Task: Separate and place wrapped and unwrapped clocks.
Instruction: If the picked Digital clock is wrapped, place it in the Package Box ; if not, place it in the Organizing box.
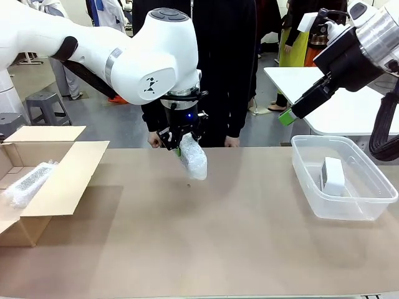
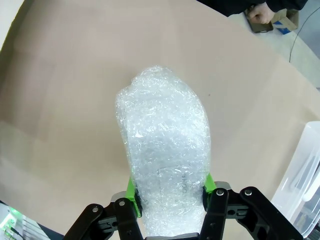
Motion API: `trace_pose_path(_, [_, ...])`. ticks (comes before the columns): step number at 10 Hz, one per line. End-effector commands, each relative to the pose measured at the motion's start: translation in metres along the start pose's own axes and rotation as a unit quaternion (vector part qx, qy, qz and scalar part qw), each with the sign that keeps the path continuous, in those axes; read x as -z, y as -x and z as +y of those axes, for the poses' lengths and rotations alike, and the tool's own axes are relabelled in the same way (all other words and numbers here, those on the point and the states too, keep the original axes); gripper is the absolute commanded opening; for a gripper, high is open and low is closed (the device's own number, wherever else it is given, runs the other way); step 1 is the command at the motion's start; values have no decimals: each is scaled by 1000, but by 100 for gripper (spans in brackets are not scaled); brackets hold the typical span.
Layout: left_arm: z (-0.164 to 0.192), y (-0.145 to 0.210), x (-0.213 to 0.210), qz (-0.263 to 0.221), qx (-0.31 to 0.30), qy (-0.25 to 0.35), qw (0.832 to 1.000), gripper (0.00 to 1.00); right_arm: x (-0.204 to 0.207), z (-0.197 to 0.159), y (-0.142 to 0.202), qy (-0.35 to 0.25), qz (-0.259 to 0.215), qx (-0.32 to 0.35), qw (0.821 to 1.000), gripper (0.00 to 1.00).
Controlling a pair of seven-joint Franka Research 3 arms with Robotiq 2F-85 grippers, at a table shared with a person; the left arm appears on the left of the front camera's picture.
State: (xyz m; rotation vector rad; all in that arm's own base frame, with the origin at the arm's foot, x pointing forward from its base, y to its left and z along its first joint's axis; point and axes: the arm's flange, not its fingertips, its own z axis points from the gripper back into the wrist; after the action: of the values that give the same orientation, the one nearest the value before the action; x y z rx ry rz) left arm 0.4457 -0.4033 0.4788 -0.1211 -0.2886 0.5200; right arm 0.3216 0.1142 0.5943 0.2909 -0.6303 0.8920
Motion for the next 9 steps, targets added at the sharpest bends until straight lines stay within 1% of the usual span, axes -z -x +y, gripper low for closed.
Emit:
trace_pose_path(1, [26, -2, -22, -64, 4, -13, 998, 54, 0, -1, 0, -5, -2, -3, 1000, 100])
trace_pose_path(2, [54, -5, -43, -90, 45, -25, 995, 54, 0, -1, 0, -5, -2, -3, 1000, 100])
trace_pose_path(3, [88, -9, -62, -117, 47, -27, 992, 54, 0, -1, 0, -5, -2, -3, 1000, 100])
trace_pose_path(4, [130, -22, -81, -153, 50, -38, 986, 54, 0, -1, 0, -5, -2, -3, 1000, 100])
trace_pose_path(5, [170, -35, -96, -162, 88, -56, 981, 54, 0, -1, 0, -5, -2, -3, 1000, 100])
trace_pose_path(6, [207, -48, -107, -170, 140, -70, 973, 54, 0, -1, 0, -5, -2, -3, 1000, 100])
trace_pose_path(7, [240, -65, -113, -197, 166, -81, 963, 54, 0, -1, 0, -5, -2, -3, 1000, 100])
trace_pose_path(8, [266, -81, -116, -185, 161, -85, 966, 54, 0, -1, 0, -5, -2, -3, 1000, 100])
trace_pose_path(9, [270, -81, -118, -174, 149, -101, 968, 54, 0, -1, 0, -5, -2, -3, 1000, 100])
